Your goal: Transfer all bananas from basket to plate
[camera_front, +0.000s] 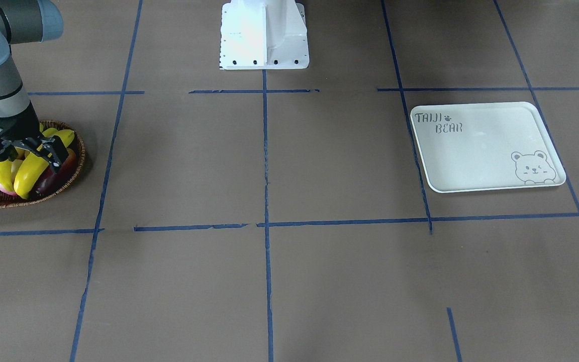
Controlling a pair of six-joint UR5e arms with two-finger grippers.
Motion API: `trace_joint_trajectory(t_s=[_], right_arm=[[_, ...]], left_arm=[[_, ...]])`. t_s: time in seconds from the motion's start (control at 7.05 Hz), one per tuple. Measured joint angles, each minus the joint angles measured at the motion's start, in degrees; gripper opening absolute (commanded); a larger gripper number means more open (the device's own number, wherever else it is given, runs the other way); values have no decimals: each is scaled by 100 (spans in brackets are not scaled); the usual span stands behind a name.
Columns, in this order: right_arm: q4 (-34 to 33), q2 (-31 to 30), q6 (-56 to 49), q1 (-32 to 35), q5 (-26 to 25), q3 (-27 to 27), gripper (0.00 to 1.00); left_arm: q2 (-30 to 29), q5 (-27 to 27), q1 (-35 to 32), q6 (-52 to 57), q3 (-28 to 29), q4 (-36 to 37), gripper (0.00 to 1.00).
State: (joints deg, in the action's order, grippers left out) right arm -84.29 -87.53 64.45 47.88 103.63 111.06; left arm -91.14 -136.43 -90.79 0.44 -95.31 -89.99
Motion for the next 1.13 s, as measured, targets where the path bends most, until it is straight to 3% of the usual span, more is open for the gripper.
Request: trace_joint_trajectory(t_s=[0.28, 0.71, 0.85, 0.99, 1.13], right_arm=[[0, 20, 14, -15, -23, -122, 76], [0, 41, 62, -70, -74, -256, 69], [0, 47, 66, -114, -156, -286, 47], [0, 50, 67, -138, -208, -296, 15], [0, 51, 68, -141, -230, -279, 1]], left_arm=[[-1, -5, 0, 0, -4, 3, 100], [-2, -6, 0, 0, -20, 6, 100], [0, -6, 0, 0, -22, 4, 100], [0, -6, 0, 0, -23, 6, 100], [0, -6, 0, 0, -23, 6, 100]])
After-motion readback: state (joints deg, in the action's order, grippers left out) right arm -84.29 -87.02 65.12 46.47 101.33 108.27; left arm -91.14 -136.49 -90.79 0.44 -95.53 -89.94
